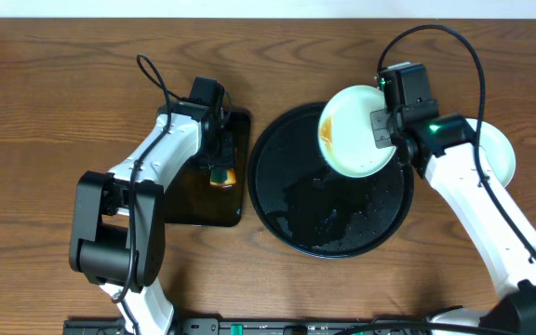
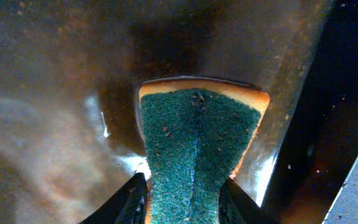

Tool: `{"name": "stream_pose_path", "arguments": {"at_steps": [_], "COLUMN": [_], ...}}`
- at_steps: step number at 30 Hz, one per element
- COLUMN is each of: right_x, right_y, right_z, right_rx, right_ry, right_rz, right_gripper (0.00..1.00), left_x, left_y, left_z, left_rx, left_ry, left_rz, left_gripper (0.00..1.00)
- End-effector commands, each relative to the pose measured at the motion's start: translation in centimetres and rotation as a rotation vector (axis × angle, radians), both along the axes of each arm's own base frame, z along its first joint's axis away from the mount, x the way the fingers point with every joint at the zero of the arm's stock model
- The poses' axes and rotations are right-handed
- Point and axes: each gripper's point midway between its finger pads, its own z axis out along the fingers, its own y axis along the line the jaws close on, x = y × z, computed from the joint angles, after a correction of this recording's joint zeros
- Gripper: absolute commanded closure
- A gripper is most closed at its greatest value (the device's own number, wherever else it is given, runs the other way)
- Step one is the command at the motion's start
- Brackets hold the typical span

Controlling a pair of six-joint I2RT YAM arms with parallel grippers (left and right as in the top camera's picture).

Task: Clean dirty plates on tray and stack at the side
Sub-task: 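Lift and tilt the light-green plate with the right gripper, then carry the plate right and stack it on the plate pile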

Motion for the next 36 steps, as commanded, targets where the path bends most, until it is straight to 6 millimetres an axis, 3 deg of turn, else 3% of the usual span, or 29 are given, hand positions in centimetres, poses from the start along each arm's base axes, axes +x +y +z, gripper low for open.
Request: {"name": "stream_pose_path", "arguments": {"at_steps": [1, 4, 15, 20, 25, 32, 36], "right_x": [0.0, 0.1, -0.6, -1.0, -1.2, -1.1, -0.8], "right_y": [-2.0, -3.0, -1.7, 0.5, 1.3, 1.3, 0.3], "right_z": [2.4, 3.8, 7.4, 7.8, 8.3, 8.4, 8.2], "right_rx": [-0.156, -0.246, -0.593, -0.615, -0.633, -0.621, -0.525], "right_ry": [-0.053, -0.087, -0.153, -0.178, -0.204, -0.214, -0.243], "right_rz": [0.035, 0.034, 0.065, 0.114, 0.112, 0.098, 0.006], "right_gripper": [0.99, 0.99, 0.99, 0.99, 0.99, 0.99, 0.99], "left_x": [-0.1, -0.1, 0.2, 0.2, 0.2, 0.2, 0.1], "left_y": [0.7, 0.6, 0.6, 0.6, 0.6, 0.6, 0.6], "left_z": [0.3, 0.3, 0.3, 0.3, 0.3, 0.3, 0.3], "left_rx": [0.022, 0.021, 0.019, 0.019, 0.019, 0.019, 0.019], "left_ry": [-0.008, -0.009, -0.019, -0.019, -0.019, -0.019, -0.018], "left_rz": [0.014, 0.014, 0.014, 0.014, 0.014, 0.014, 0.014], "left_gripper": [0.63, 0.62, 0.60, 0.60, 0.60, 0.60, 0.60]}}
